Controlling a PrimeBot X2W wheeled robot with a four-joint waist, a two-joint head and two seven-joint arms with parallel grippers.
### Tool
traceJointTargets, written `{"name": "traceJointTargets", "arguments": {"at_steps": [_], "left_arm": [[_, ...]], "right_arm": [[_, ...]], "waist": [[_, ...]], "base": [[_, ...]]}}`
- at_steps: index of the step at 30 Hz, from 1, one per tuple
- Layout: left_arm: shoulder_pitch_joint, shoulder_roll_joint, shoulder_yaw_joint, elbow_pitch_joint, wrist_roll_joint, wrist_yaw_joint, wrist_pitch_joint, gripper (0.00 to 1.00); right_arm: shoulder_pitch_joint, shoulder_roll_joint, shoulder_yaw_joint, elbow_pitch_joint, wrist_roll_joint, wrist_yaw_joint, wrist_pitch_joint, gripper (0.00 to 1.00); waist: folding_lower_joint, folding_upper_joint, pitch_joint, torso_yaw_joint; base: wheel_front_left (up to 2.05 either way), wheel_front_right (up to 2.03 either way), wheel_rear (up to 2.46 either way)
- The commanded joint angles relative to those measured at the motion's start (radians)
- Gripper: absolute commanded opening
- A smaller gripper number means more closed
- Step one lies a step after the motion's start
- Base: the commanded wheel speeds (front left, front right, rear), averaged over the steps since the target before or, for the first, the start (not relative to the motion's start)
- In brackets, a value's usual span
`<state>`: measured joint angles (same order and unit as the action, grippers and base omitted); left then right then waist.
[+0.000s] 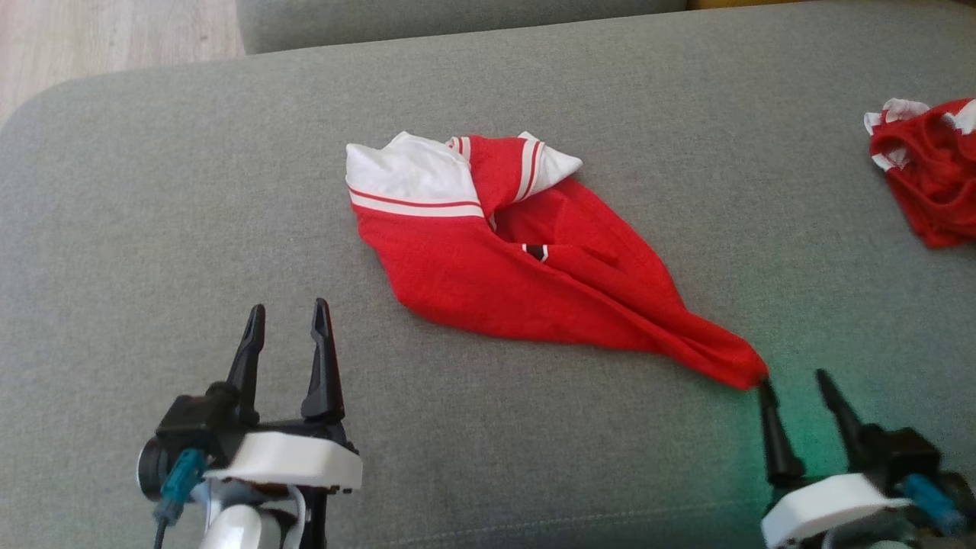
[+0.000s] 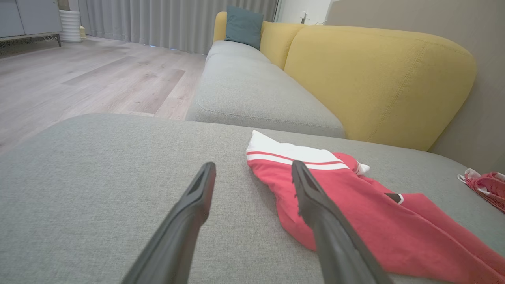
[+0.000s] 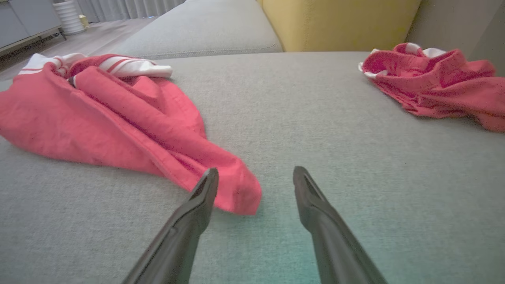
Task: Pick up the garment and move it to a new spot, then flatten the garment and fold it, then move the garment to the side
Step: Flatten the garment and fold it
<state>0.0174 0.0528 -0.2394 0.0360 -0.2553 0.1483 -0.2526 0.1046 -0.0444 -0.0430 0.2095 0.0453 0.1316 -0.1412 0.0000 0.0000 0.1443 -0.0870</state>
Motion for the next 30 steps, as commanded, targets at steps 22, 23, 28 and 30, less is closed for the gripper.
{"name": "traceJointTargets", "arguments": {"at_steps": [22,23,28,30], "left_arm": [[-0.052,-0.003,0.004,-0.028,-0.021,0.013,-0.009,1.0],[-0.052,-0.003,0.003,-0.029,-0.023,0.015,-0.009,1.0],[-0.057,-0.003,-0.004,-0.038,-0.032,0.024,-0.009,1.0],[-0.059,-0.003,-0.005,-0.042,-0.036,0.028,-0.009,1.0]], "right_arm": [[-0.411,-0.081,0.294,0.037,0.091,-0.001,0.135,1.0],[-0.431,-0.083,0.311,0.062,0.097,-0.001,0.137,1.0],[-0.513,-0.086,0.364,0.182,0.124,-0.001,0.145,1.0],[-0.541,-0.084,0.379,0.221,0.127,-0.001,0.147,1.0]], "waist": [[0.0,0.0,0.022,0.217],[0.0,0.0,0.025,0.23],[0.0,0.0,0.044,0.298],[0.0,0.0,0.052,0.319]], "base": [[0.0,0.0,0.0],[0.0,0.0,0.0],[0.0,0.0,0.0],[0.0,0.0,0.0]]}}
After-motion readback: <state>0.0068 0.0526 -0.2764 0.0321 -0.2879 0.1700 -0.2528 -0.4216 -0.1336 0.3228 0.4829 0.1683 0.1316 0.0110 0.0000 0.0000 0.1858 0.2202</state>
